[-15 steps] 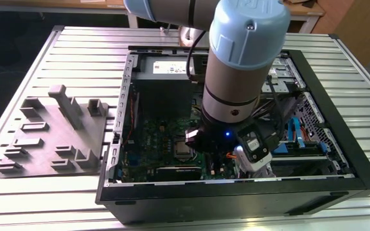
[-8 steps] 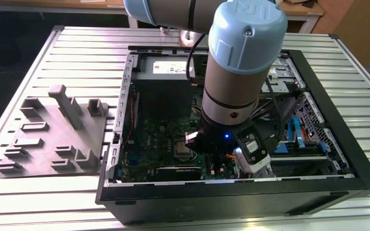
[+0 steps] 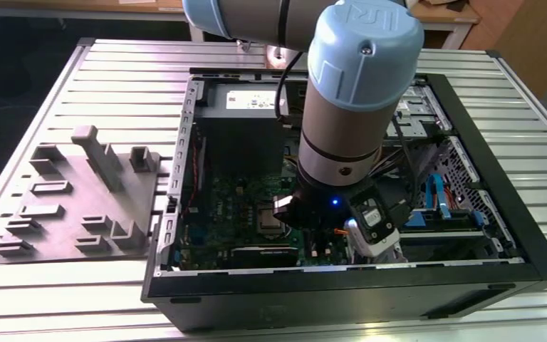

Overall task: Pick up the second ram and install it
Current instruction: 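Press down the second ram until it locks into place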

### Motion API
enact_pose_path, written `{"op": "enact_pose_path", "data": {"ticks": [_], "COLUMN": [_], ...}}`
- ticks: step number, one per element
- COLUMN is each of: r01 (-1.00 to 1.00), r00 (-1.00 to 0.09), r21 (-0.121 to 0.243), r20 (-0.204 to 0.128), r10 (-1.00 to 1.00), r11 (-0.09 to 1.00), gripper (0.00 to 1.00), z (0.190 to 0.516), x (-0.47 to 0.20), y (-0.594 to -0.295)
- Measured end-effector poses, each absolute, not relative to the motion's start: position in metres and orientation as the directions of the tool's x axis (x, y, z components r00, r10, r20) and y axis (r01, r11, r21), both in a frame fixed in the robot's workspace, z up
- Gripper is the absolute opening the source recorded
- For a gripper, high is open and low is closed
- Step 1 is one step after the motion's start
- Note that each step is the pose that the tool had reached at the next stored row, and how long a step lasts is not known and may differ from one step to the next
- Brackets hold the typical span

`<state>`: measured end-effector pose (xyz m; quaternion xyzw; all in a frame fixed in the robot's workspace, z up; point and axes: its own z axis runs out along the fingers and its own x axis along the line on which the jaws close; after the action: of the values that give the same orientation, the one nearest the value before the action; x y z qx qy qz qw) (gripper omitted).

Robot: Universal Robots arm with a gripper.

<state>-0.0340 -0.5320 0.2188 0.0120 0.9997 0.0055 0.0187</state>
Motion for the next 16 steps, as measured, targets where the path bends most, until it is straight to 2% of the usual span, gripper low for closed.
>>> {"op": "enact_pose_path", "data": {"ticks": [16], "r01": [0.024], "r00": [-0.999], "r21": [0.011], "r20": [-0.037], "r10": [0.024], "r11": [1.0], "gripper": [0.1], "z": [0.2175], "x": [-0.034], "y": [-0.532]}}
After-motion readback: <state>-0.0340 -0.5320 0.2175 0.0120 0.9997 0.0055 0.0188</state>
